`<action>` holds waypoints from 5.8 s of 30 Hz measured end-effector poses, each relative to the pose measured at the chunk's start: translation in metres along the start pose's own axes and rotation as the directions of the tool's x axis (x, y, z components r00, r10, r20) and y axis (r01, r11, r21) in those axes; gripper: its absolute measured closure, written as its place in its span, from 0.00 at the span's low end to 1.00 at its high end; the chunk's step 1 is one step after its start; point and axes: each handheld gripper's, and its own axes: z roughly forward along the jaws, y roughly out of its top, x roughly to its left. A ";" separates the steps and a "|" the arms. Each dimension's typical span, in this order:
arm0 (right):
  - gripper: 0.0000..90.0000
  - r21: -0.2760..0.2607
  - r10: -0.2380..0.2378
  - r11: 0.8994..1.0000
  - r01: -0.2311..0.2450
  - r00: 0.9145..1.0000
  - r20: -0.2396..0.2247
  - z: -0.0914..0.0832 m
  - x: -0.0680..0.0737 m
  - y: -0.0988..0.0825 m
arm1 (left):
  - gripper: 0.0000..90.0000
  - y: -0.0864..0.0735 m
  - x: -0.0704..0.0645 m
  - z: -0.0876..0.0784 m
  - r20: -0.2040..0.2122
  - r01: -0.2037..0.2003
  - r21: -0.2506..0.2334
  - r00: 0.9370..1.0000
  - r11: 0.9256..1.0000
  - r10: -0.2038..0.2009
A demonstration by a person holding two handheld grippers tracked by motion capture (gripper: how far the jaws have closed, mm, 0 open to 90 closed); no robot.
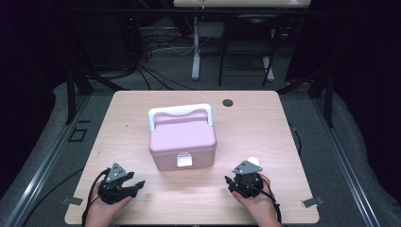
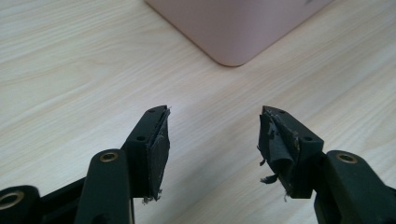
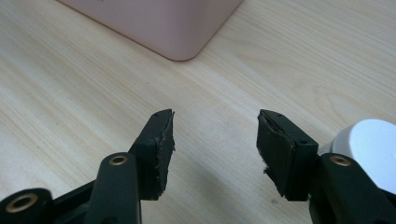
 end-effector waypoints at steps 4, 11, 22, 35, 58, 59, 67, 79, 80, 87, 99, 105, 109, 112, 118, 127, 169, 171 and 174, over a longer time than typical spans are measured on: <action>0.51 0.012 0.001 1.000 -0.001 1.000 -0.013 0.003 0.002 -0.001 | 0.48 -0.001 -0.004 0.004 0.022 -0.001 0.000 1.000 1.000 0.001; 0.56 0.006 0.016 1.000 -0.016 0.999 -0.040 0.005 0.001 -0.003 | 0.50 -0.001 -0.007 0.008 0.026 0.009 0.013 1.000 1.000 -0.010; 0.56 -0.018 0.050 0.999 -0.051 0.997 -0.063 0.006 -0.002 -0.001 | 0.58 0.000 -0.002 0.007 0.043 0.057 -0.008 0.997 0.998 -0.057; 0.61 -0.011 0.057 0.998 -0.058 0.995 -0.080 0.007 -0.006 0.010 | 0.58 0.012 0.008 0.008 -0.003 0.091 -0.005 0.996 0.996 -0.091; 0.65 -0.045 0.119 0.991 -0.122 0.991 -0.060 0.021 -0.025 0.047 | 0.68 0.048 0.022 0.016 0.022 0.175 -0.058 0.985 0.983 -0.174; 0.66 -0.048 0.123 0.991 -0.126 0.990 -0.064 0.022 -0.025 0.049 | 0.68 0.049 0.022 0.017 0.024 0.179 -0.064 0.984 0.982 -0.178; 0.67 -0.065 0.140 0.987 -0.144 0.988 -0.068 0.034 -0.026 0.061 | 0.71 0.059 0.020 0.024 0.027 0.186 -0.071 0.982 0.980 -0.184; 0.71 -0.082 0.182 0.979 -0.188 0.981 -0.066 0.044 -0.029 0.068 | 0.79 0.065 0.022 0.033 0.009 0.203 -0.073 0.979 0.977 -0.203; 0.72 -0.079 0.182 0.979 -0.187 0.981 -0.067 0.045 -0.030 0.068 | 0.80 0.066 0.022 0.034 0.003 0.201 -0.073 0.979 0.977 -0.202; 0.85 -0.079 0.198 0.976 -0.203 0.978 -0.073 0.049 -0.028 0.070 | 0.87 0.067 0.021 0.036 0.005 0.196 -0.083 0.981 0.977 -0.196; 1.00 -0.083 0.153 0.984 -0.155 0.988 -0.032 0.048 -0.014 0.072 | 1.00 0.069 0.013 0.036 -0.014 0.176 -0.076 0.984 0.981 -0.178; 1.00 -0.077 0.129 0.988 -0.130 0.991 -0.017 0.044 -0.009 0.071 | 1.00 0.068 0.011 0.035 -0.028 0.177 -0.077 0.983 0.981 -0.179; 1.00 -0.078 0.131 0.988 -0.132 0.991 -0.028 0.042 -0.008 0.068 | 1.00 0.067 0.011 0.034 -0.021 0.186 -0.081 0.982 0.979 -0.188; 1.00 -0.082 0.137 0.987 -0.139 0.990 -0.034 0.040 -0.007 0.066 | 1.00 0.066 0.011 0.033 -0.019 0.184 -0.076 0.982 0.980 -0.185; 1.00 -0.093 0.151 0.984 -0.153 0.988 -0.031 0.035 -0.002 0.060 | 1.00 0.064 0.009 0.033 -0.015 0.191 -0.085 0.981 0.978 -0.193; 1.00 -0.088 0.119 0.989 -0.120 0.993 -0.018 0.030 0.003 0.055 | 1.00 0.060 0.005 0.028 0.001 0.184 -0.079 0.983 0.980 -0.185; 1.00 -0.017 0.035 0.999 -0.036 0.998 -0.059 -0.010 0.030 0.025 | 1.00 0.032 -0.022 -0.002 0.066 0.167 -0.058 0.984 0.984 -0.163; 1.00 -0.019 0.036 0.999 -0.037 0.998 -0.057 -0.012 0.032 0.024 | 1.00 0.030 -0.024 -0.004 0.071 0.163 -0.056 0.985 0.985 -0.159; 1.00 -0.017 0.032 0.999 -0.033 0.998 -0.062 -0.015 0.034 0.021 | 1.00 0.029 -0.026 -0.006 0.072 0.154 -0.051 0.986 0.987 -0.151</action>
